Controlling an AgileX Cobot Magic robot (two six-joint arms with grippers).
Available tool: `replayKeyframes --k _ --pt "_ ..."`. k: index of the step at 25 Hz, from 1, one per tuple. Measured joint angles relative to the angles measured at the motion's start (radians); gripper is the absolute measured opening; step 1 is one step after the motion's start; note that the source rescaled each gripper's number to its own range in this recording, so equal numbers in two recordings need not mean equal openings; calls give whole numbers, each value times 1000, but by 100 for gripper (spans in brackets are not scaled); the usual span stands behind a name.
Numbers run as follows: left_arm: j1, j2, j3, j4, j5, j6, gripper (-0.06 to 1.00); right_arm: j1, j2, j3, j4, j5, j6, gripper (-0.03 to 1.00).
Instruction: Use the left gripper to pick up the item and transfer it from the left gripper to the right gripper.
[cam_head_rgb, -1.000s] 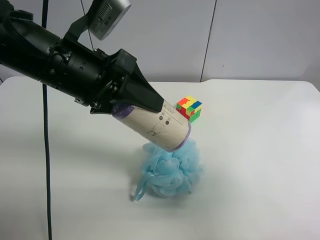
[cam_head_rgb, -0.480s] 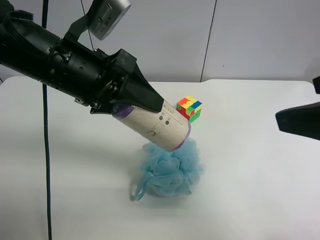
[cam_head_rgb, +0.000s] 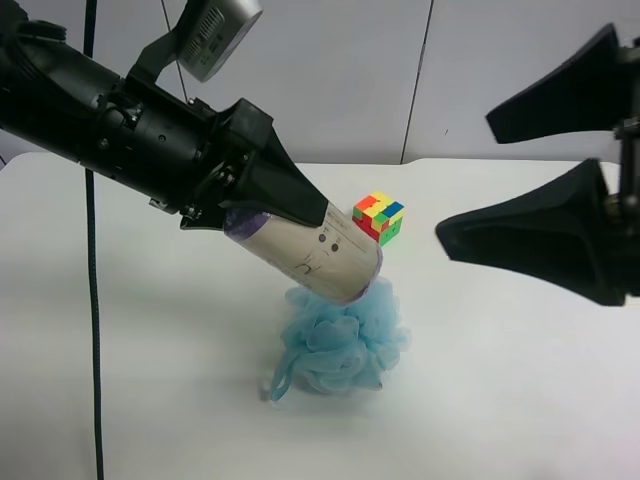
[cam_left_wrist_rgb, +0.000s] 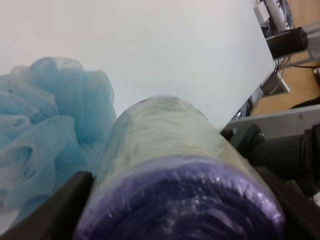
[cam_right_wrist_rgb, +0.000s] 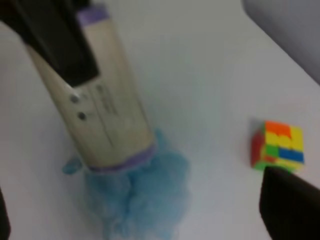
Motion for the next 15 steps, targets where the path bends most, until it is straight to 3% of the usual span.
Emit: replayKeyframes --k 6,15 --pt "0 0 0 -3 25 0 1 86 96 0 -33 -110 -64 100" --pt "0 0 0 -30 65 0 1 89 255 0 -23 -123 -67 100"
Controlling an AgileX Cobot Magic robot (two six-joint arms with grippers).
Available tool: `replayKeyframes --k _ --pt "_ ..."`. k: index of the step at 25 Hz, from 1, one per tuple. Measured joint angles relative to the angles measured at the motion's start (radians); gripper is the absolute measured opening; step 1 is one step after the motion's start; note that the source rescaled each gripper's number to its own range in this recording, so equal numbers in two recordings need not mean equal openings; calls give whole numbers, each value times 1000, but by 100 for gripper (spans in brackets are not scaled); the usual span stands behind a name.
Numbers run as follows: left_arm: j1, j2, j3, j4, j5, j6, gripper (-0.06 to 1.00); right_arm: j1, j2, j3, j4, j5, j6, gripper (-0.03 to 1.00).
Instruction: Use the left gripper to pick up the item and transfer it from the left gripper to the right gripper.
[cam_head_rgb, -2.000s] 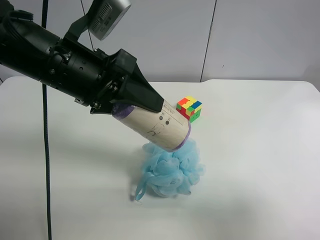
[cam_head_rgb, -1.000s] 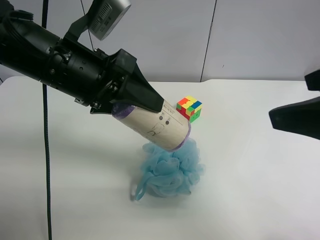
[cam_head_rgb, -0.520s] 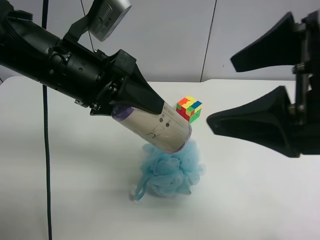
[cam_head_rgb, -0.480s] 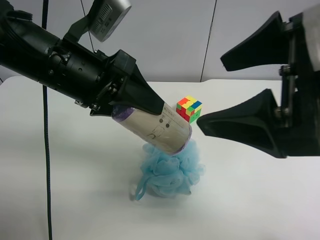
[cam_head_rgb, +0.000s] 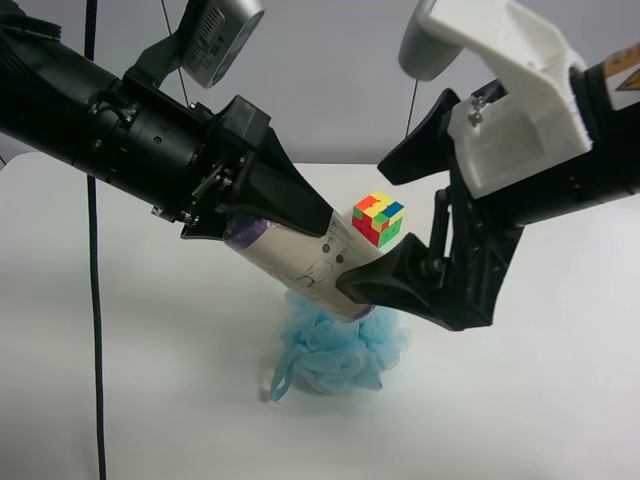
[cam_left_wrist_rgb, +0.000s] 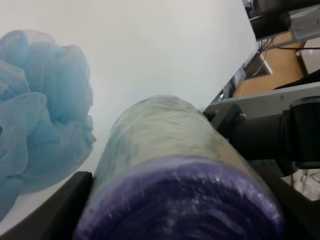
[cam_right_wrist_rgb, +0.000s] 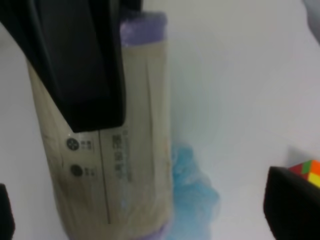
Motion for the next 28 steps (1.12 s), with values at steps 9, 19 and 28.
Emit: replayKeyframes --k 9,19,28 --pt "0 0 0 -46 2 0 1 0 99 0 24 -5 -1 100" --pt "0 0 0 -47 13 0 1 0 102 0 25 -15 -1 100" --pt "0 0 0 -47 30 0 1 0 102 0 68 -15 -1 100"
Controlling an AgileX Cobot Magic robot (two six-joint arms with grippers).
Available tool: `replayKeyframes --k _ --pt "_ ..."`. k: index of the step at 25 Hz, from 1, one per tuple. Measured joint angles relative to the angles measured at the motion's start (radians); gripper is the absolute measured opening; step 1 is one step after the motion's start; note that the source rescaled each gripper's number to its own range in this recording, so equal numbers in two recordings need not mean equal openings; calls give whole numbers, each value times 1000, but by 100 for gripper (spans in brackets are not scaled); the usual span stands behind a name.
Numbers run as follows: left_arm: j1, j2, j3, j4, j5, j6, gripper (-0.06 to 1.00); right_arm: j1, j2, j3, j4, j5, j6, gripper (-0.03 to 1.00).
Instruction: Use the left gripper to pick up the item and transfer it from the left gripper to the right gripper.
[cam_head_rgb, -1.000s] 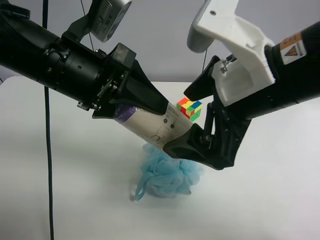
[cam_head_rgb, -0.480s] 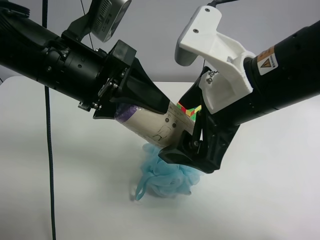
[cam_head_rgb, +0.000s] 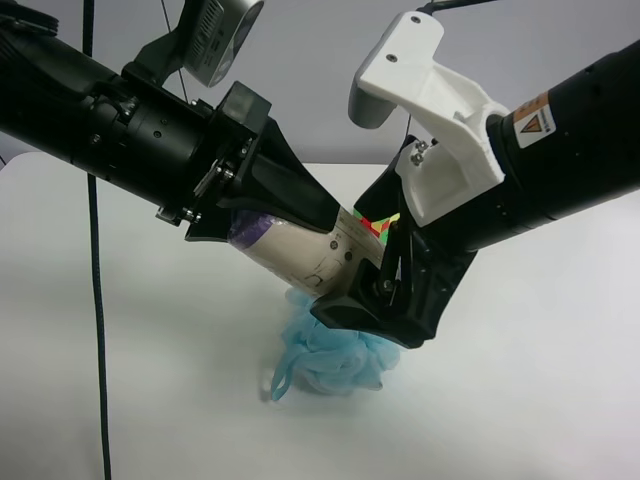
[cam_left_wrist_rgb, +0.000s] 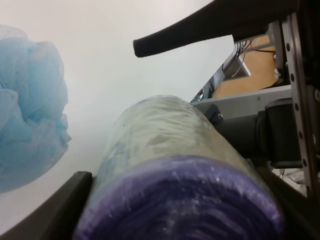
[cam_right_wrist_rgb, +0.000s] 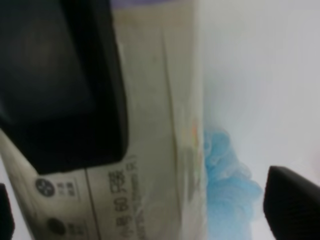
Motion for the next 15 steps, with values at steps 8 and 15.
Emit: replayKeyframes --k 8,15 --pt "0 0 0 0 13 0 1 0 0 0 7 0 0 100" --pt "0 0 0 -46 14 2 1 0 0 0 7 0 0 100"
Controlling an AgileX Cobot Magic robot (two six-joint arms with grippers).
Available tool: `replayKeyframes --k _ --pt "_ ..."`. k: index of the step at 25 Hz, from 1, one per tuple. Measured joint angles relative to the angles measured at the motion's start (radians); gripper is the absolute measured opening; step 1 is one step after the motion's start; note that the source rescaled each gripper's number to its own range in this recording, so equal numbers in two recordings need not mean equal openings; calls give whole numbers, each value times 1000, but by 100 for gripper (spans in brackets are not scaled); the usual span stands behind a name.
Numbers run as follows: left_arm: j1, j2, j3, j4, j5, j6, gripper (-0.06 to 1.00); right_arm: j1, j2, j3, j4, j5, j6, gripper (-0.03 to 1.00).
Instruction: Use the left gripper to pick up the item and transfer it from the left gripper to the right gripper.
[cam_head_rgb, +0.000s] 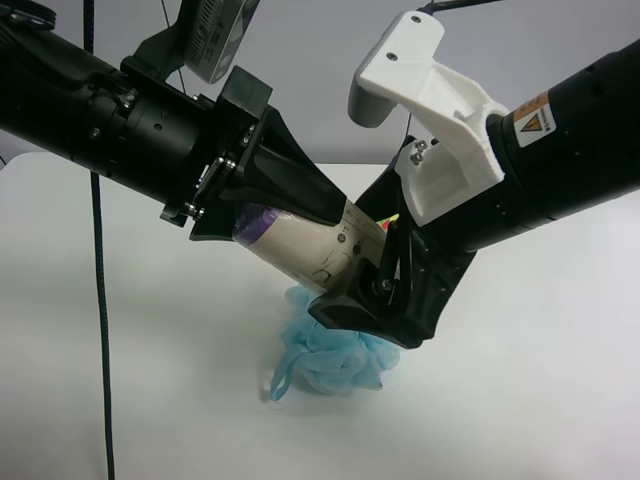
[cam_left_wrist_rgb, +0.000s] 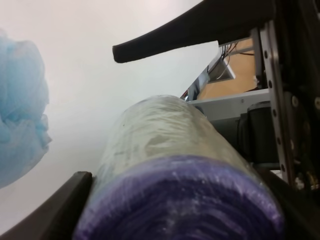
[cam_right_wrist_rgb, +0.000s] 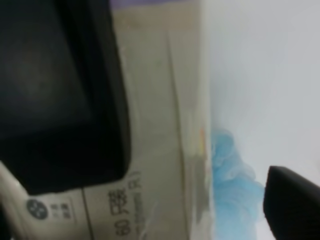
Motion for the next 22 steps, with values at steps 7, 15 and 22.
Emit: replayKeyframes --k 7,15,22 --pt "0 0 0 0 0 1 1 0 0 0 0 0 0 58" --pt "0 0 0 -7 -11 2 1 2 0 0 6 13 -1 1" --pt "0 0 0 -4 -28 2 1 2 0 0 1 10 -1 1"
